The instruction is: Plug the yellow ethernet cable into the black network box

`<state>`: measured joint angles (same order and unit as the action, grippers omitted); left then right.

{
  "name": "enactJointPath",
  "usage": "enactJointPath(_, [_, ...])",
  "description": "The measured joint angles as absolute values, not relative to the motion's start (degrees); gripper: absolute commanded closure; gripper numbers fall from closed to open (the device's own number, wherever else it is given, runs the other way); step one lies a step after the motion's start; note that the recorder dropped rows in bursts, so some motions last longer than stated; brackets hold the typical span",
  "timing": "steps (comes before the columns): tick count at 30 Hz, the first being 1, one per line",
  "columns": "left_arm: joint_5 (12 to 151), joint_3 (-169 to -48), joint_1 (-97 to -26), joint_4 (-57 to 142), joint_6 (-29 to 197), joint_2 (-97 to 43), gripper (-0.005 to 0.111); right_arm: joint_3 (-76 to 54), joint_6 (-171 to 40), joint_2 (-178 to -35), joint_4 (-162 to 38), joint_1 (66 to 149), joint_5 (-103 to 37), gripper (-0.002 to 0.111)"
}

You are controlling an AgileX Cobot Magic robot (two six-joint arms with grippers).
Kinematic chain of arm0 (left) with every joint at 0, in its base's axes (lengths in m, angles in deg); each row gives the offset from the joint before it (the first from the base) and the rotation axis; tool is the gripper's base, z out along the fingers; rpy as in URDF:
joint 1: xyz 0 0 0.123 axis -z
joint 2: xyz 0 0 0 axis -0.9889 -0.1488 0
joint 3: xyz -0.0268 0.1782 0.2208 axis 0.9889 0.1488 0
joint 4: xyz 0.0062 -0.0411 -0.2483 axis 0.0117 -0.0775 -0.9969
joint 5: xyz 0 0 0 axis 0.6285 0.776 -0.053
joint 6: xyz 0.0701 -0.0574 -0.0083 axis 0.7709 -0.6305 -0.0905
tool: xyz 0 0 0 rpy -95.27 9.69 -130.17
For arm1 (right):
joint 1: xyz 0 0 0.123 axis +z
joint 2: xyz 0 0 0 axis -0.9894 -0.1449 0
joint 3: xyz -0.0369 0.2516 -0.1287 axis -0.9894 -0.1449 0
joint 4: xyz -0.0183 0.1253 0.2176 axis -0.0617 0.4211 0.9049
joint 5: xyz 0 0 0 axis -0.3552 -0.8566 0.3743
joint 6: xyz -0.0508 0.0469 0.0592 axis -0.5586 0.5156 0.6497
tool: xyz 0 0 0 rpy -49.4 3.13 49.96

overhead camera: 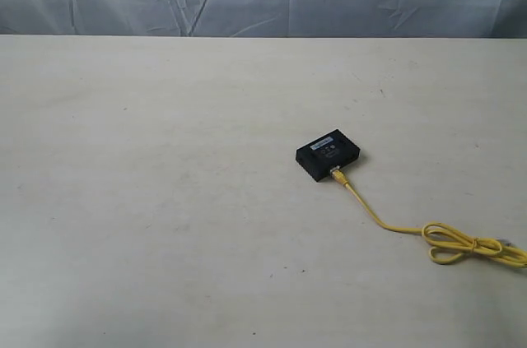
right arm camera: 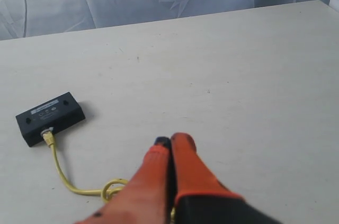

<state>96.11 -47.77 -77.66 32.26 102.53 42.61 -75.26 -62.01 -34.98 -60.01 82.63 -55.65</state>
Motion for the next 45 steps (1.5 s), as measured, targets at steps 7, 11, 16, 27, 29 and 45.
enactJointPath(7, [96.1, -47.8, -77.7, 36.5, 91.9, 42.7, 0.107, -75.3, -62.0, -35.0, -59.9, 82.6, -55.5, 0.108])
enactJointPath(11, [96.1, -47.8, -77.7, 38.7, 86.3, 42.7, 0.107, -75.3, -62.0, -35.0, -59.9, 82.6, -55.5, 0.108])
enactJointPath(16, [96.1, -47.8, -77.7, 39.4, 85.1, 42.7, 0.107, -75.3, -62.0, -35.0, -59.9, 82.6, -55.5, 0.108])
enactJointPath(27, [96.0, -47.8, -77.7, 39.4, 79.7, 42.7, 0.107, -75.3, -62.0, -35.0, -59.8, 82.6, -55.5, 0.108])
enactJointPath(29, [95.9, -47.8, -77.7, 39.4, 79.6, 42.7, 0.107, -75.3, -62.0, -35.0, -59.8, 82.6, -55.5, 0.108])
enactJointPath(45, [95.5, -47.8, -77.7, 39.6, 79.6, 42.7, 0.107, -75.3, -61.9, -35.0, -59.7, 82.6, -55.5, 0.108])
